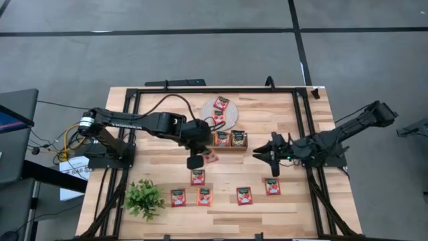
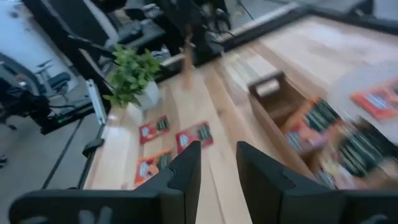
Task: Pick & Place Tea
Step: Put the orange tea bag into the middle section of the wooden organizer
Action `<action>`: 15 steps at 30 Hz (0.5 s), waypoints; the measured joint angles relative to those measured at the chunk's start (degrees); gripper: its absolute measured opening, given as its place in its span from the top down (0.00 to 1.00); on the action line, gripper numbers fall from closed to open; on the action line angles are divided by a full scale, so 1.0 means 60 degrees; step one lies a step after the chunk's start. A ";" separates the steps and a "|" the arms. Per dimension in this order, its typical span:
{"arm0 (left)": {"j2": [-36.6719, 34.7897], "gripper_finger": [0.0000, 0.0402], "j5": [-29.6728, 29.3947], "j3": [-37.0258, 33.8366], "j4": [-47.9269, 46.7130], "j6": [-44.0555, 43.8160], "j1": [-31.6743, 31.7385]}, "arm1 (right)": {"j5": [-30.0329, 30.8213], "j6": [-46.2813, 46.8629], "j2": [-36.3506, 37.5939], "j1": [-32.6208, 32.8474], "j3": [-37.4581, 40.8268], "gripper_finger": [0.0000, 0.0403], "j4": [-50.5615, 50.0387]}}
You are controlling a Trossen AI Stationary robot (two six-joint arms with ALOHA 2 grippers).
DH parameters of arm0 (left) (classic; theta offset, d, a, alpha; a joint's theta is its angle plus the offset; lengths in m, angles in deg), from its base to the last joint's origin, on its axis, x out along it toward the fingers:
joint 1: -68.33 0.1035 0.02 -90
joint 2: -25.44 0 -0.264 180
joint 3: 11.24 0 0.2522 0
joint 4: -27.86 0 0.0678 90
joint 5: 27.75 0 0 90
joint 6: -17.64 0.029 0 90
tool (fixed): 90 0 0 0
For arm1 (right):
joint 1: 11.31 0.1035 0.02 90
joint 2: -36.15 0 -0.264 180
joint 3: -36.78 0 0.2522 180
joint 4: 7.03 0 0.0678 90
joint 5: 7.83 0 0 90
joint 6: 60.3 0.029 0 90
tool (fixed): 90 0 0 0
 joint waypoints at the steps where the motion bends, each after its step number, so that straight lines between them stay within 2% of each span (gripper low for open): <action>1: 0.0000 1.00 -0.0054 0.0095 0.0169 -0.0004 0.0000 | -0.0223 -0.0280 -0.0265 -0.0144 0.0000 0.77 0.0495; 5: 0.0000 1.00 -0.0339 0.0221 0.0819 -0.0004 0.0004 | -0.0911 -0.1095 -0.1277 -0.0749 0.0000 0.77 0.2394; 8: 0.0040 1.00 -0.0555 0.0224 0.0956 -0.0004 0.0004 | -0.1340 -0.1139 -0.1918 -0.1203 0.0000 0.76 0.3254; 11: 0.0092 1.00 -0.0609 0.0224 0.0994 0.0003 0.0000 | -0.1757 -0.1139 -0.2375 -0.1599 -0.0024 0.73 0.3942; 15: 0.0120 1.00 -0.0640 0.0223 0.1014 0.0057 0.0000 | -0.2414 -0.1301 -0.2920 -0.2036 -0.0634 0.66 0.3899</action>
